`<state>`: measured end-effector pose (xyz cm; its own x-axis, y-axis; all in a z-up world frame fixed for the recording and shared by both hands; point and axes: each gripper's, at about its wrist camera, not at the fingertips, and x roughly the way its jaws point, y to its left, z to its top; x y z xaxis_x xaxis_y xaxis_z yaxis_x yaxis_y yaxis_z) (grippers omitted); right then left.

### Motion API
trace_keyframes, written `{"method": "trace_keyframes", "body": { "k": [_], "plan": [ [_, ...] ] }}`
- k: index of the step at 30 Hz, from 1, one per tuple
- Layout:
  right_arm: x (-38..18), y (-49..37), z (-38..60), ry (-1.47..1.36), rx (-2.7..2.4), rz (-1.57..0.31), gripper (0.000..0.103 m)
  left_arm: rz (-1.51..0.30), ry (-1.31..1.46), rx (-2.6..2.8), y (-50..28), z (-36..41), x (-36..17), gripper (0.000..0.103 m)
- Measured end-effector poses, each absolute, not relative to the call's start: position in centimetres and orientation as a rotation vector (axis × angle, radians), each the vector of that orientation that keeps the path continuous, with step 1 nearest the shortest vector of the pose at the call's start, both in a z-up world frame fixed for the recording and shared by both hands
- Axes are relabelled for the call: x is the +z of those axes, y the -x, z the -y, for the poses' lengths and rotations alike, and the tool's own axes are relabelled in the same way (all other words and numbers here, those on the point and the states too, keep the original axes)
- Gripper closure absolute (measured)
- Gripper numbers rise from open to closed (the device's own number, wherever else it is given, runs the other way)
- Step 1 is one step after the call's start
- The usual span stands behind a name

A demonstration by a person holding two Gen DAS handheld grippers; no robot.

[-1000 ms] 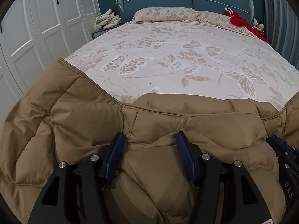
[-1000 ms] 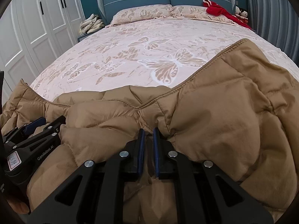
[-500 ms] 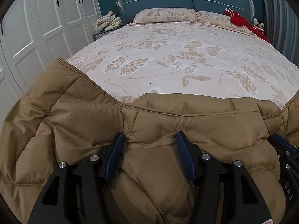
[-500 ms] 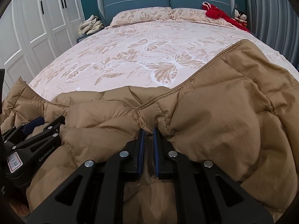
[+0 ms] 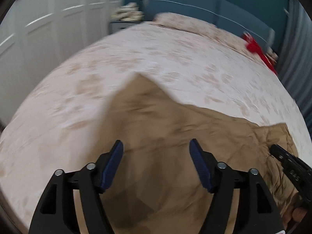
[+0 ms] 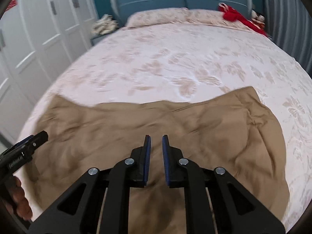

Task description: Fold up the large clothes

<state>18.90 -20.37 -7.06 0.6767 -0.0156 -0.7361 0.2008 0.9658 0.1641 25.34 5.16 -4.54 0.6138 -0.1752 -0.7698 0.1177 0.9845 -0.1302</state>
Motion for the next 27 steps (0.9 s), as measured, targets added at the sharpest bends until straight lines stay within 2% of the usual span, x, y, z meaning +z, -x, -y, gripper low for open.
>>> {"method": "trace_keyframes", "body": {
  "k": [3,8,15,18,21,23,25,27],
  "plan": [
    [-7.0,-17.4,17.1,-0.231,-0.056,-0.856,0.091,-0.966,0.242,-0.101,-23.3,-12.3,-5.0,0.034],
    [-10.4,-17.5,14.9,-0.237,-0.055,-0.94,0.092,-1.031,0.444,-0.042,-20.5,-18.1,-7.0,0.034],
    [-13.5,-17.5,15.0,-0.259,-0.066,-0.958,0.094,-1.129,0.571,-0.143,-20.0,-15.8,-10.8,0.034],
    [-13.9,-17.3,14.8,-0.246,-0.068,-0.951,0.094,-1.128,0.533,-0.138,-21.0,-14.0,-11.9,0.027],
    [-14.3,-17.3,14.5,-0.224,-0.07,-0.932,0.094,-1.132,0.58,-0.125,-21.8,-13.6,-12.5,0.027],
    [-14.5,-17.2,14.3,-0.214,-0.071,-0.918,0.094,-1.129,0.599,-0.154,-22.1,-13.4,-11.9,0.045],
    [-14.5,-17.1,14.3,-0.213,-0.07,-0.913,0.094,-1.114,0.57,-0.175,-21.9,-13.0,-10.6,0.075],
    [-14.0,-17.1,14.4,-0.204,-0.061,-0.923,0.094,-1.075,0.52,-0.212,-21.5,-12.5,-8.5,0.088]
  ]
}}
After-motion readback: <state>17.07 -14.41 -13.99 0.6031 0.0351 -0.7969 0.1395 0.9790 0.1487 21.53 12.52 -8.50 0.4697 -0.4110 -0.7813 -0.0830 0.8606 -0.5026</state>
